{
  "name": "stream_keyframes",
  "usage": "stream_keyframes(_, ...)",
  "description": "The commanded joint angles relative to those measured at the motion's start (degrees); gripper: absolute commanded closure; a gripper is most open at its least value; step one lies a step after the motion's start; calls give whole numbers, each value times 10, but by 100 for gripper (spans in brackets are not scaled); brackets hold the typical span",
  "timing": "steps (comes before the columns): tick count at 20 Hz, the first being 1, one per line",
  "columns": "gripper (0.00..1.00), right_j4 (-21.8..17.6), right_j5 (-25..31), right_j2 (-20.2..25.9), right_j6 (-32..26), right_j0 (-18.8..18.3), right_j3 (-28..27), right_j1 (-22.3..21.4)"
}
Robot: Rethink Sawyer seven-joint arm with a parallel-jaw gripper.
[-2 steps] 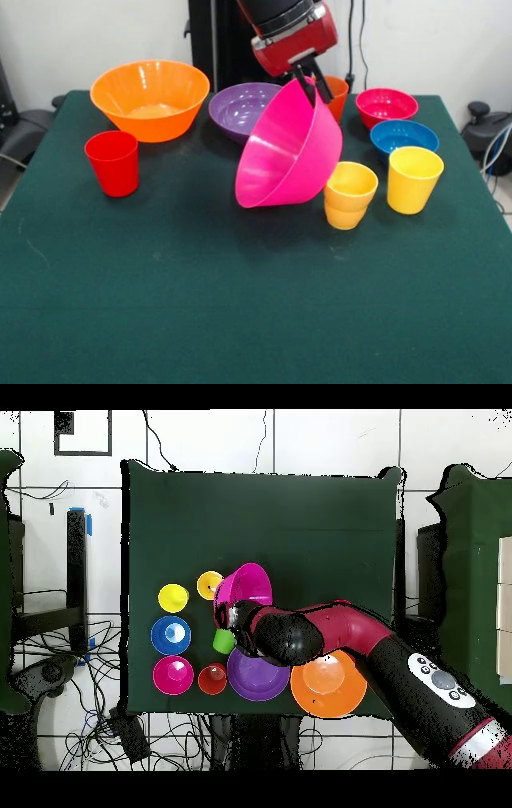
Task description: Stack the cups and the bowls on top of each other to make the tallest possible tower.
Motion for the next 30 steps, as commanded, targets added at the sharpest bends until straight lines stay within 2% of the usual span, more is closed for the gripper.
stream_keyframes(1, 100, 4, 76, 50, -79, 8, 33, 24)
stream_keyframes(8, 100, 23, 94, 71, -52, 12, 41, -7)
stream_keyframes(10, 100, 41, 109, 81, -31, 17, 47, -55)
stream_keyframes(13, 100, 60, 131, 92, -20, 19, 48, -96)
stream_keyframes(21, 100, 98, 178, 117, -27, 3, 49, -157)
stream_keyframes(23, 100, 105, 181, 122, -27, 0, 51, -161)
stream_keyframes(30, 100, 111, 152, 117, -16, 20, 52, -133)
